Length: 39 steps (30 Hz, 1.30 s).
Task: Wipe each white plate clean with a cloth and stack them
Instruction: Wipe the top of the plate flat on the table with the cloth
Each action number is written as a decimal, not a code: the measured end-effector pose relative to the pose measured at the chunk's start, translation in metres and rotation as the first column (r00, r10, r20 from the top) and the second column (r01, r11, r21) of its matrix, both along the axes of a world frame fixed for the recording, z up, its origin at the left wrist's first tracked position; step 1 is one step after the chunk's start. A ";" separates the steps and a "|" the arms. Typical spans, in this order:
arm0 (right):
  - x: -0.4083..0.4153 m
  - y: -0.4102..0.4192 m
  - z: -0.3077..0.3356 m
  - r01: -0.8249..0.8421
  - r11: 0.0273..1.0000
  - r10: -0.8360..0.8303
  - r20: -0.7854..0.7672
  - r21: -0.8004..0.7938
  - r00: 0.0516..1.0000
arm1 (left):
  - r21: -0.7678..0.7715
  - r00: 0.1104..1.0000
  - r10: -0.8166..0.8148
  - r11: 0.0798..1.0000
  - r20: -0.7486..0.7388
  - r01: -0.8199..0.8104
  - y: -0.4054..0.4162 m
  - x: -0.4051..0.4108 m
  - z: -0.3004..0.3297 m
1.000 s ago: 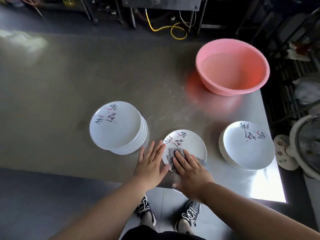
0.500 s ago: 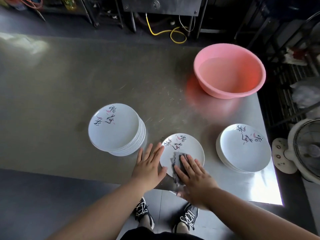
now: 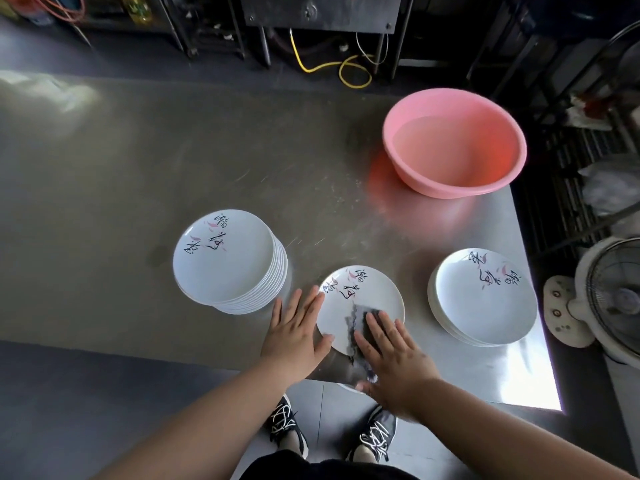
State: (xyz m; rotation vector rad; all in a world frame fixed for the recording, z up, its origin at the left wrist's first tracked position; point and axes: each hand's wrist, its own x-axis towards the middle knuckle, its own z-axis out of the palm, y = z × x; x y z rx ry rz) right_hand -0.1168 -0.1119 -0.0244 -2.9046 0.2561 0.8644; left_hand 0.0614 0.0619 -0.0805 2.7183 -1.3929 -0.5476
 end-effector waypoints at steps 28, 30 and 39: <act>0.001 -0.040 -0.005 0.245 0.969 -0.245 -0.041 0.013 0.969 | 0.083 0.987 -0.145 0.987 0.074 0.139 -0.003 0.014 0.016; 0.003 -0.042 -0.004 0.254 0.967 -0.253 -0.051 0.020 0.966 | 0.080 0.986 -0.150 0.986 0.073 0.144 -0.003 0.015 0.014; 0.020 -0.045 -0.005 0.360 0.911 -0.380 0.074 0.199 0.922 | 0.051 0.999 -0.034 0.998 0.031 0.033 -0.004 0.000 0.019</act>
